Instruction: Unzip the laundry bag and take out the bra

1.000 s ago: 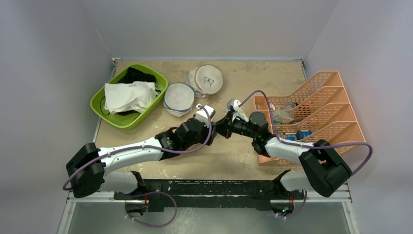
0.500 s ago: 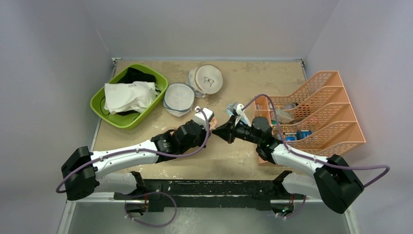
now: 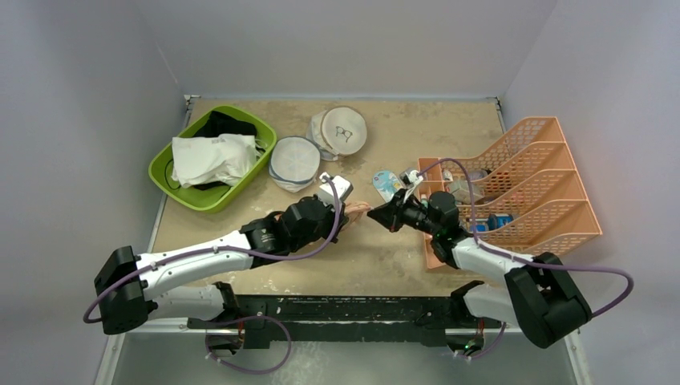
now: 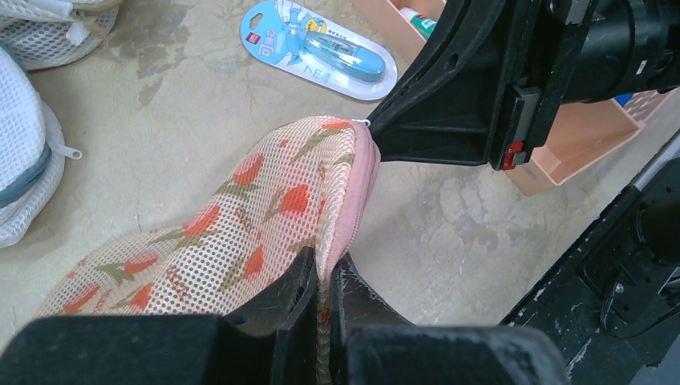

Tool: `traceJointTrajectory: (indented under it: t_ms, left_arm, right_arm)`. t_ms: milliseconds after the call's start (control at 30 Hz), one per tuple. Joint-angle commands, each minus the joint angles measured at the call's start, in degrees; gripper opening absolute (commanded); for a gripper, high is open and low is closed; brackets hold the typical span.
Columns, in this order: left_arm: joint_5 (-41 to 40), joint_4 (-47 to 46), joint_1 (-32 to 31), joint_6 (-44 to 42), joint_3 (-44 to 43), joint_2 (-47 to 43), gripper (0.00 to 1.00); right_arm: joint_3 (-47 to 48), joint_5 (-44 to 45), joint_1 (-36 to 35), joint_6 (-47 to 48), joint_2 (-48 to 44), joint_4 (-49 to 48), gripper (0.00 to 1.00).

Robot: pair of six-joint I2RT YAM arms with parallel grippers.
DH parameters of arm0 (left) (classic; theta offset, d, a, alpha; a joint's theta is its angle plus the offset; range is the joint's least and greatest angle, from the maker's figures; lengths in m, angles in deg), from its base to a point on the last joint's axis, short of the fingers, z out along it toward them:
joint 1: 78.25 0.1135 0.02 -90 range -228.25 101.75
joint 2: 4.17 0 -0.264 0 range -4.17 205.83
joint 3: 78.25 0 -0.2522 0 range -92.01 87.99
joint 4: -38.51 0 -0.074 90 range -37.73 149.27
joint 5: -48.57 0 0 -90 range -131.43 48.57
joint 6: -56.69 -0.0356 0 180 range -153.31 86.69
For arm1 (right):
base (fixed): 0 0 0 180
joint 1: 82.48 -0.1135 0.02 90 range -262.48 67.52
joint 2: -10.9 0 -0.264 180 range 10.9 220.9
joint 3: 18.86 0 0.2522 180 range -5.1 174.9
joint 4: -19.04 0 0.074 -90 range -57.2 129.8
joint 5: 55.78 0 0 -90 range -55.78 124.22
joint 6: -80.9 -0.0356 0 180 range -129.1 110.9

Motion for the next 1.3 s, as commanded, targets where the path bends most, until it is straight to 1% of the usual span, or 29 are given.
traceJointTrajectory:
  t_ms: [0,100,233,267,367,400,433,467,600,667,733,800,867,967,1100,1267]
  left_arm:
    - [-4.1,-4.7,0.2,-1.5,-3.7,0.2,0.00]
    - [-7.1,-6.7,0.2,-2.1,-3.6,2.8,0.00]
    - [-4.2,-7.8,0.2,-2.3,-3.0,5.4,0.00]
    - [-3.5,-7.6,0.2,-2.3,-2.9,5.8,0.02]
    - [-1.2,-4.4,0.2,-2.2,-2.7,5.4,0.13]
    - [-0.7,-3.6,0.2,-2.1,-2.1,4.7,0.19]
    - [-0.2,-3.0,0.2,-2.2,-1.1,3.6,0.26]
    - [0.1,-2.4,0.2,-2.2,-0.2,2.0,0.36]
    - [0.6,0.3,0.2,-1.1,1.9,-3.4,0.63]
    - [1.4,0.0,0.2,0.2,2.5,-5.3,0.75]
    - [2.6,-0.2,0.2,1.4,1.9,-5.8,0.81]
    - [3.4,-0.7,0.2,2.6,0.7,-5.2,0.82]
    - [3.4,-1.2,0.2,3.6,-0.6,-3.6,0.81]
    - [4.4,-1.7,0.2,3.3,-2.9,-0.1,0.75]
    - [6.2,-0.8,0.2,1.9,-5.4,4.2,0.64]
    - [6.9,-0.9,0.2,2.0,-4.3,5.4,0.53]
  right_arm:
    - [-0.2,-1.8,1.1,2.0,-3.8,0.4,0.00]
    - [-0.4,1.2,1.1,4.7,-11.0,5.0,0.00]
    - [-0.4,3.9,1.1,7.1,-18.6,9.7,0.00]
    - [-0.4,4.8,1.1,8.1,-20.1,10.3,0.00]
    - [0.0,3.9,1.1,9.0,-22.3,10.2,0.00]
    - [0.5,2.7,1.1,9.6,-22.4,10.8,0.00]
    - [0.8,1.2,1.1,10.1,-22.2,11.0,0.00]
    - [0.8,-0.4,1.1,10.3,-21.7,10.2,0.00]
    - [0.7,-6.4,1.1,9.7,-18.2,6.3,0.00]
    - [0.6,-9.1,1.0,9.1,-15.8,3.9,0.00]
    - [0.7,-10.7,0.5,8.6,-13.9,2.2,0.00]
    - [0.9,-11.4,-0.7,8.3,-12.5,1.2,0.00]
    - [1.1,-11.1,-2.1,8.3,-11.4,0.7,0.00]
    - [1.2,-9.8,-4.7,8.1,-10.0,0.3,0.00]
    - [0.7,-6.5,-7.8,6.7,-9.2,0.3,0.00]
    - [-0.3,-5.6,-8.6,4.7,-7.6,0.8,0.00]
